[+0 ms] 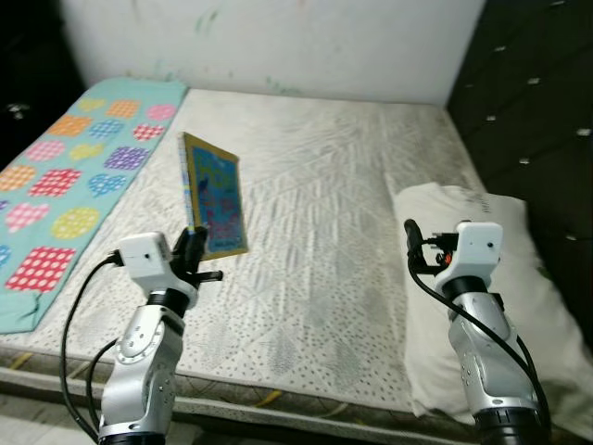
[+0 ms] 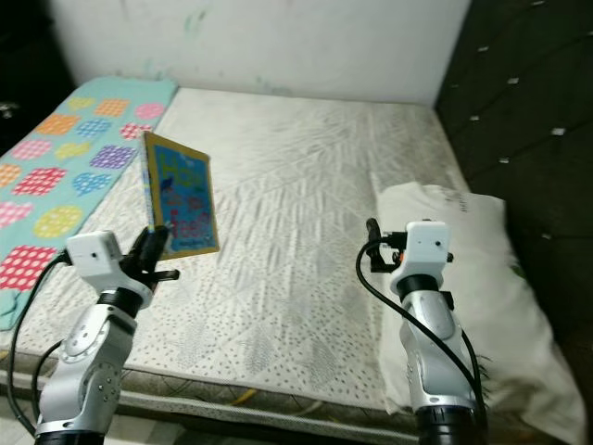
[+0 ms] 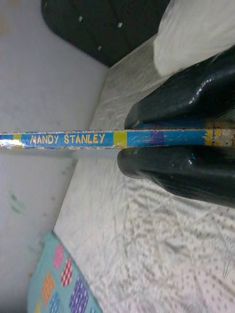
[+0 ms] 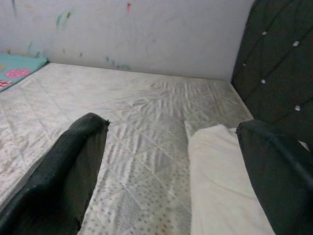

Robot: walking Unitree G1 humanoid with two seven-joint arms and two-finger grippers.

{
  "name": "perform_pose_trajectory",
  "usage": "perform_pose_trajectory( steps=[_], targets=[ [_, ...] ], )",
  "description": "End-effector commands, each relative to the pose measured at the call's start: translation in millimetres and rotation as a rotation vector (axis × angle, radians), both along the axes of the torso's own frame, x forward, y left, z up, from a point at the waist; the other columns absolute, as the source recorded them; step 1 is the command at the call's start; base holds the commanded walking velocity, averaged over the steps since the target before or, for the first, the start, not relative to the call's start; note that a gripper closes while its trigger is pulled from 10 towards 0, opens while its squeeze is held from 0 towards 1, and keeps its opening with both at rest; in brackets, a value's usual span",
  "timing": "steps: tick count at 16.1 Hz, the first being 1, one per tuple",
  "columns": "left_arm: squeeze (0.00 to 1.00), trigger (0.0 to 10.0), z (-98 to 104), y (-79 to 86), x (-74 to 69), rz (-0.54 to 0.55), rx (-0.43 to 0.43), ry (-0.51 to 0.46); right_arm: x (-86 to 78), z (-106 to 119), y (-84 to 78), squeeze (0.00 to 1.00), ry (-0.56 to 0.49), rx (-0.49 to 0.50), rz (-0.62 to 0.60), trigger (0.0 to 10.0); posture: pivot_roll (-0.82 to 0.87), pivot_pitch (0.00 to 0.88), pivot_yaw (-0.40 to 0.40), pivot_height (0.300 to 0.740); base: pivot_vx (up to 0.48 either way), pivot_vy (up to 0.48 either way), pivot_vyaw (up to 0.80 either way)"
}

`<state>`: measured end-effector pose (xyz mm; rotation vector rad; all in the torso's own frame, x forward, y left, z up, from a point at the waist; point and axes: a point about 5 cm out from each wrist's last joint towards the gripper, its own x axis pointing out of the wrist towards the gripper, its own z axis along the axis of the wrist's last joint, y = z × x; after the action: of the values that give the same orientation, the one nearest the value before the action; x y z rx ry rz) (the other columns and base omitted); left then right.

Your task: Clean up the room

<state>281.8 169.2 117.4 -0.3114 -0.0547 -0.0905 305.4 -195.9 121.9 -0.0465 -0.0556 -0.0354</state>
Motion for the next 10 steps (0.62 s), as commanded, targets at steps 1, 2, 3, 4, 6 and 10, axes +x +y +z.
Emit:
perform_pose_trajectory(
  steps=[1,2,3,4,6,10],
  targets=[
    [0.00,10.0,10.8,-0.7,1.7,-0.008,0.003,-0.050,1.0,2.0,-0.8,0.00,-0.009,-0.004,-0.011,10.0,-0.10,0.000,0.025,0.740,0.000,0.000,0.00],
    [0.00,10.0,10.7,-0.9,1.8,-0.008,0.002,-0.049,1.2,2.1,-1.0,0.00,-0.009,-0.005,-0.011,10.0,-0.10,0.000,0.025,0.740,0.000,0.000,0.00],
    [0.00,10.0,10.0,-0.7,1.5,-0.007,0.001,-0.046,0.9,1.8,-1.1,0.00,-0.009,-0.006,-0.012,10.0,-0.10,0.000,0.027,0.740,0.000,0.000,0.00],
    [0.00,10.0,9.3,-0.6,1.7,-0.004,0.001,-0.042,1.4,0.8,-2.3,0.00,-0.006,-0.004,-0.014,10.0,-0.10,0.000,0.027,0.740,0.000,0.000,0.00],
    [0.00,10.0,9.1,-0.2,1.7,0.000,-0.001,-0.040,1.7,-0.6,-3.6,0.00,0.004,0.003,-0.022,10.0,-0.10,0.000,0.027,0.740,0.000,0.000,-0.27],
    [0.00,10.0,8.9,-0.9,2.4,0.003,0.005,-0.036,2.4,0.4,-4.1,0.00,-0.004,-0.003,-0.020,10.0,-0.10,0.000,0.027,0.740,0.000,-0.090,-0.40]
  ],
)
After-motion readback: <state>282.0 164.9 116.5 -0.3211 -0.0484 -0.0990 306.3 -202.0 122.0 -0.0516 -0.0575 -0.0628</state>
